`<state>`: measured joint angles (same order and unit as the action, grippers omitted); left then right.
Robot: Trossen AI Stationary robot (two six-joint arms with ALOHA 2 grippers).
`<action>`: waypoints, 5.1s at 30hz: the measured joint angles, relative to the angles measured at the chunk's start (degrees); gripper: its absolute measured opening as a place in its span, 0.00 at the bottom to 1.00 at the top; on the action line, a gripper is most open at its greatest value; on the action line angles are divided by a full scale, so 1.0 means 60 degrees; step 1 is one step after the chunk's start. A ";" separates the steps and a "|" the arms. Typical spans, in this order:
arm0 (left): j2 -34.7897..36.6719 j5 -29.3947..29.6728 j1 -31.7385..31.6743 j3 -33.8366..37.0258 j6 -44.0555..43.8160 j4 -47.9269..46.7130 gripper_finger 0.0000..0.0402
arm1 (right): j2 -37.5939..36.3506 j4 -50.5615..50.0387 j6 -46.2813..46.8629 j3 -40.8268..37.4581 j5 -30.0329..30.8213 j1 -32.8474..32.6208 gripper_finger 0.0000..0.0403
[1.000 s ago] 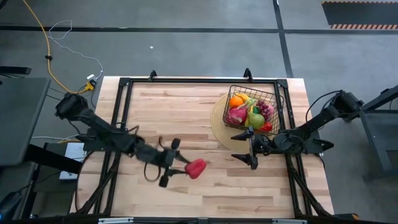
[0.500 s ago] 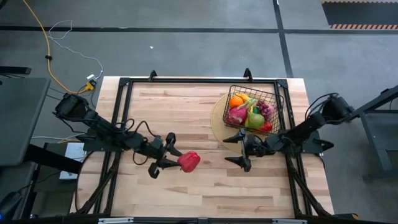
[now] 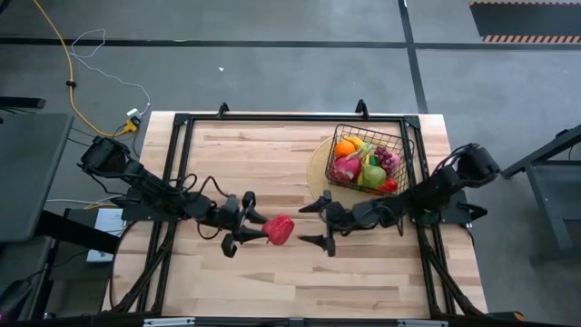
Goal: Build produce basket
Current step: Put the bell pepper into the wire basket
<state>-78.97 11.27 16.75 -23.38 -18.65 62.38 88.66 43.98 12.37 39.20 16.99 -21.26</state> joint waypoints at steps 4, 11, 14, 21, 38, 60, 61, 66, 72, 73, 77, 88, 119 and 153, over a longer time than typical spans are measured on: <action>0.0003 0.0050 -0.0007 0.0000 -0.0271 -0.0003 0.37 | 0.0112 -0.0800 -0.0033 0.0638 0.0073 -0.0004 0.95; 0.0003 -0.0604 0.0022 -0.0004 -0.0329 -0.0145 0.37 | 0.0121 -0.0871 -0.0375 0.0972 0.0060 -0.0160 0.95; 0.0003 -0.0637 0.0022 -0.0004 -0.0583 -0.0148 0.37 | 0.0121 -0.0882 -0.0325 0.0972 0.0022 -0.0164 0.95; -0.0813 -0.1043 0.0004 -0.0702 -0.0850 -0.0266 0.37 | 0.0731 0.0454 -0.0472 0.0972 -0.0161 -0.0138 0.95; -0.1287 -0.1237 -0.0106 -0.1311 -0.0724 -0.0447 0.37 | 0.0831 0.0366 -0.0089 0.0972 -0.0723 -0.0200 0.95; -0.1283 -0.0736 -0.0103 -0.1315 -0.0683 -0.0396 0.46 | 0.0842 0.0335 -0.0571 0.0972 -0.0728 -0.0211 0.56; -0.1283 -0.0740 -0.0102 -0.1315 -0.0686 -0.0396 0.46 | 0.0842 0.0331 -0.0594 0.0972 -0.0732 -0.0211 0.53; -0.1051 -0.0771 -0.0109 -0.1269 -0.0835 -0.0580 0.49 | 0.0674 -0.0094 -0.0643 0.0976 -0.0618 -0.0209 0.47; -0.0129 -0.0446 -0.0102 -0.1264 -0.0591 -0.2202 0.50 | 0.0161 -0.1152 -0.0889 0.0981 0.0325 -0.0474 0.50; 0.0040 -0.0319 -0.0094 -0.1260 -0.0525 -0.2618 0.50 | 0.0125 -0.1204 -0.1015 0.0976 0.0515 -0.0562 0.49; 0.0568 0.0679 -0.0017 -0.1253 -0.0288 -0.4076 0.50 | -0.0225 -0.2000 -0.1211 0.0976 0.1583 -0.0854 0.48; 0.1564 0.5524 0.1045 -0.1246 -0.0107 -0.7316 0.50 | -0.1040 -0.3962 -0.0639 0.0972 0.3430 -0.1411 0.48; 0.2527 0.5662 0.1515 -0.1242 -0.0304 -0.9215 0.50 | -0.4687 -1.3208 0.4906 0.0965 0.7016 0.1204 0.49; 0.2524 0.5729 0.1514 -0.1242 -0.0365 -0.9212 0.50 | -0.4101 -1.3142 0.5434 0.0965 0.5249 0.4626 0.67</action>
<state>-63.83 45.64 25.84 -30.83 -20.84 7.11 64.05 -34.87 44.97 44.99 48.49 6.50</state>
